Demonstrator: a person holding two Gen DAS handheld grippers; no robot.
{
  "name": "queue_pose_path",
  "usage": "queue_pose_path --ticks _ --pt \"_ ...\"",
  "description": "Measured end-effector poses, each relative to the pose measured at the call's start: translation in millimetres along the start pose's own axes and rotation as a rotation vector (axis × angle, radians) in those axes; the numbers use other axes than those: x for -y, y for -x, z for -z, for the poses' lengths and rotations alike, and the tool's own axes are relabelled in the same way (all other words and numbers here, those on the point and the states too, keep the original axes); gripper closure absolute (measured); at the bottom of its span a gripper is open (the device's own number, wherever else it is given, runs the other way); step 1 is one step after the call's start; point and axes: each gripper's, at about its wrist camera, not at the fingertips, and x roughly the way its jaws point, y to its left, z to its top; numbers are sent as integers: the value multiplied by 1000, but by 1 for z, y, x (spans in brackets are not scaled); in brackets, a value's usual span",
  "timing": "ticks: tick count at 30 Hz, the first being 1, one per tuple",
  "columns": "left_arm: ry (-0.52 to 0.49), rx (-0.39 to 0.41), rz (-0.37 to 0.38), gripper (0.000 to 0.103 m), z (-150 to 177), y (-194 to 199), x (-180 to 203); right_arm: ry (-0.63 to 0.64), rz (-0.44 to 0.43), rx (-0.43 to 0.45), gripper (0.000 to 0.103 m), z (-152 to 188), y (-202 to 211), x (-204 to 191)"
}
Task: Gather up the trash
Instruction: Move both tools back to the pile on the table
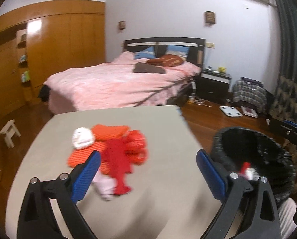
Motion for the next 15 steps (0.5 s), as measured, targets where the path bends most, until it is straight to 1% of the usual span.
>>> queue_pose_path --ticks 2,5,8,12,15 --pt "16 -1 -34 9 3 -1 -18 18 -31 -4 5 1 -8 -16" --pt "39 -12 -69 9 7 -4 -36 46 -78 -5 5 2 -23 -42" --pt "63 -31 -104 13 14 -11 -56 54 -112 -20 5 7 -38 -59" --pt "85 -66 -121 17 27 -23 -72 59 -137 -46 5 14 -58 -77" --pt "99 -104 -125 22 37 -35 -80 70 -141 -73 5 20 -73 -86"
